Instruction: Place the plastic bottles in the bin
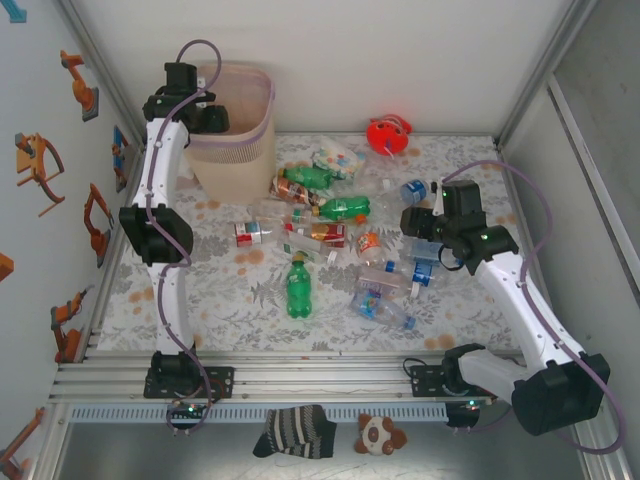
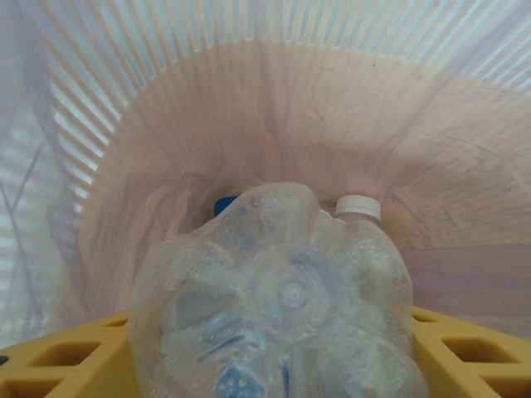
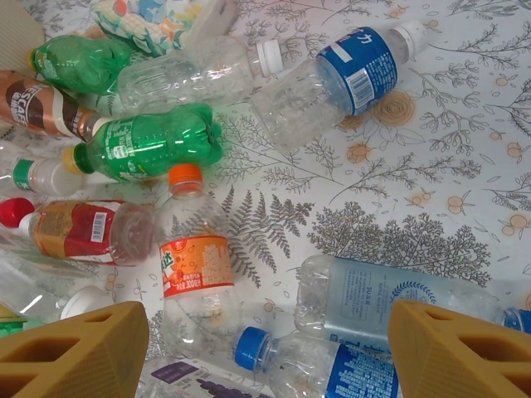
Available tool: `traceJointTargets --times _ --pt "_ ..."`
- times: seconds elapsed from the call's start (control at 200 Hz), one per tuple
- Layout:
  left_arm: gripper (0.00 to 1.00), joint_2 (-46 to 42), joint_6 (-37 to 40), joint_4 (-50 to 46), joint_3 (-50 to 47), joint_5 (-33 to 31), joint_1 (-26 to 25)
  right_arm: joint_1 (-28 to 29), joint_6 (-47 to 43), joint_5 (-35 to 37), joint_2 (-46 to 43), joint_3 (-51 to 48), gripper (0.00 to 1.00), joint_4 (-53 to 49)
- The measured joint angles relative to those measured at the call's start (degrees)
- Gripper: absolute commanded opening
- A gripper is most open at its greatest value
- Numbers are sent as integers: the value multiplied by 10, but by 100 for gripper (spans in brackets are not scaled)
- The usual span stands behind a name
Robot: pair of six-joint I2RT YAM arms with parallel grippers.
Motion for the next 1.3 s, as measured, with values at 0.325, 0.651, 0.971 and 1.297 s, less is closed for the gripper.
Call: traceJointTargets --times 0.325,0.651,0.971,1.297 --pt "70 -10 -5 0 0 24 0 0 0 0 -8 7 75 0" --pt "70 -101 -6 0 0 63 -1 0 0 0 -16 8 75 -1" --pt "69 -206 21 2 -86 80 -25 2 0 0 -19 8 75 0" --pt "69 -325 73 12 -304 74 -80 2 0 0 -18 7 75 0"
